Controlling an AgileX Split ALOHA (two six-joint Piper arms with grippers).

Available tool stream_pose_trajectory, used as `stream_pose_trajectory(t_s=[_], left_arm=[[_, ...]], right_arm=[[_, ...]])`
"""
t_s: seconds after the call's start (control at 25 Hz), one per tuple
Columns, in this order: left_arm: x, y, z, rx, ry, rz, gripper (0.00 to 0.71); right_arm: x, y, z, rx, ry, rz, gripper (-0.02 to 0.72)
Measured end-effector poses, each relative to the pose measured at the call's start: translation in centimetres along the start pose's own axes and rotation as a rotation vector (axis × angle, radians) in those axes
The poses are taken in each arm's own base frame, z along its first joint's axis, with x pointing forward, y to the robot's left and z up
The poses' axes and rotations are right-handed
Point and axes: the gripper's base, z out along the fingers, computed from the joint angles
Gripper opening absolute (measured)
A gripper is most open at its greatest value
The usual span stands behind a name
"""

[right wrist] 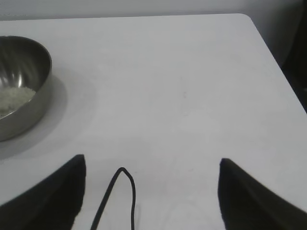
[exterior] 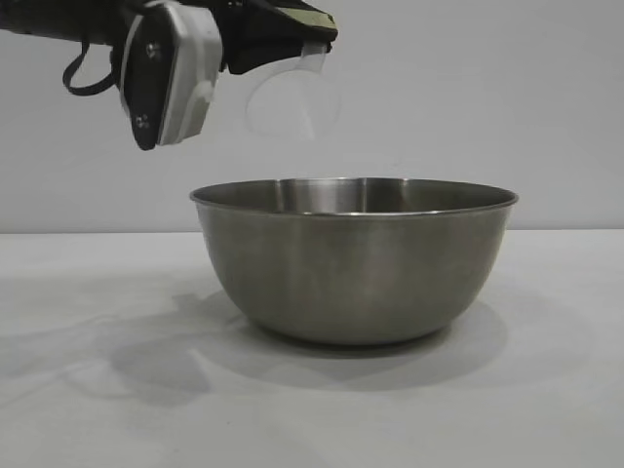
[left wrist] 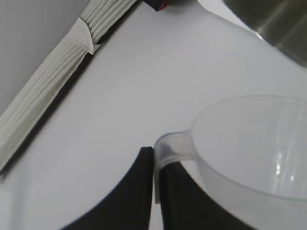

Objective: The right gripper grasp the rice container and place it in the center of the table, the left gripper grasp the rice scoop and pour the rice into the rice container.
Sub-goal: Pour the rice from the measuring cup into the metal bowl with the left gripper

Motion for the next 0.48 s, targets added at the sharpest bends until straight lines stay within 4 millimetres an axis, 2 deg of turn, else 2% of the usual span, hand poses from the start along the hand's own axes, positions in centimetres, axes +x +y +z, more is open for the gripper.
stream_pose_trajectory(t_s=[0.28,0.32,0.36,0.48], left_arm=[[0.00,0.00,0.00,0.000,0.000,0.030,0.000],[0.00,0.00,0.00,0.000,0.000,0.030,0.000],[0.00,0.00,0.00,0.000,0.000,0.027,0.000],[0.00,0.00,0.00,0.000,0.000,-0.022,0.000]], right_arm=[[0.00,0.00,0.00,0.000,0.000,0.000,0.531],[0.00,0.00,0.00,0.000,0.000,0.000,0.486],[0.00,0.00,0.00,0.000,0.000,0.000,0.473],[0.00,0.00,0.00,0.000,0.000,0.000,0.480]])
